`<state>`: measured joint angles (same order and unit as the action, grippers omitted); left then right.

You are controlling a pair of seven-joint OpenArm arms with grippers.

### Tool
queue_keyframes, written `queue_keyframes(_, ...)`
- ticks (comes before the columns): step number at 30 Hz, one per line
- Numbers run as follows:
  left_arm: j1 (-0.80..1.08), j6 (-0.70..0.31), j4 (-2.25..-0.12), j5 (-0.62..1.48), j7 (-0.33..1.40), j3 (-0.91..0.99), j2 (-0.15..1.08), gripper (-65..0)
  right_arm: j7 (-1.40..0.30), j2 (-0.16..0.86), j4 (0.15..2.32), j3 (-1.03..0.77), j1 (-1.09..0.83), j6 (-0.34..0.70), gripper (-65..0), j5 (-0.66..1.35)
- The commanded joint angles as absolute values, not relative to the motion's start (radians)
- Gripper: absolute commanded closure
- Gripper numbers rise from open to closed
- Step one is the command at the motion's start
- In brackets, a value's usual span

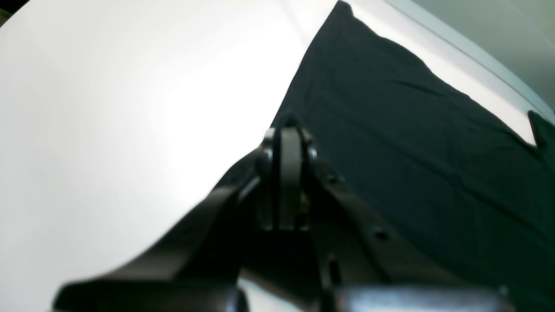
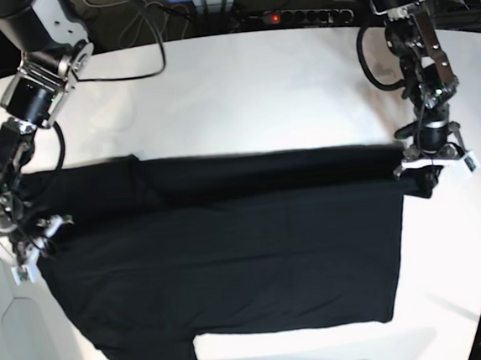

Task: Fold the T-shirt properly
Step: 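Reach both grippers to the shirt's side edges midway along the body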

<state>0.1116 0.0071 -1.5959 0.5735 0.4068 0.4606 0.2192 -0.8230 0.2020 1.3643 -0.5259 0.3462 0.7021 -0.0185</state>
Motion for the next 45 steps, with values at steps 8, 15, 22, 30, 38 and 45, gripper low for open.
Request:
queue_keyframes(8,0.056,0.002,-1.554,0.575,0.375,0.463,0.236,-0.1,-0.704,0.22,1.264,-0.447,0.415,0.698,0.0,-0.001)
queue_keyframes(15,0.019,-0.001,-1.492,0.581,0.374,0.461,0.236,-0.3,-0.693,0.226,1.214,-0.455,0.421,0.698,0.0,-0.001)
queue_keyframes(22,-0.019,-0.001,-1.455,0.582,0.377,0.46,0.236,-0.5,-0.693,0.243,1.218,-0.455,0.426,0.698,0.0,-0.001)
queue_keyframes(30,-0.022,-0.004,-1.455,0.584,0.377,0.452,0.236,-0.5,-0.693,0.252,1.222,-0.456,0.426,0.698,0.0,-0.001)
queue_keyframes(38,-0.016,-0.004,-1.455,0.576,0.375,0.383,0.237,-0.5,-0.693,0.254,1.222,-0.524,0.426,0.698,0.0,0.001)
queue_keyframes(45,-0.022,-0.004,-1.455,0.575,0.375,0.387,0.24,-0.5,-0.693,0.251,1.254,-0.539,0.423,0.698,0.0,0.004)
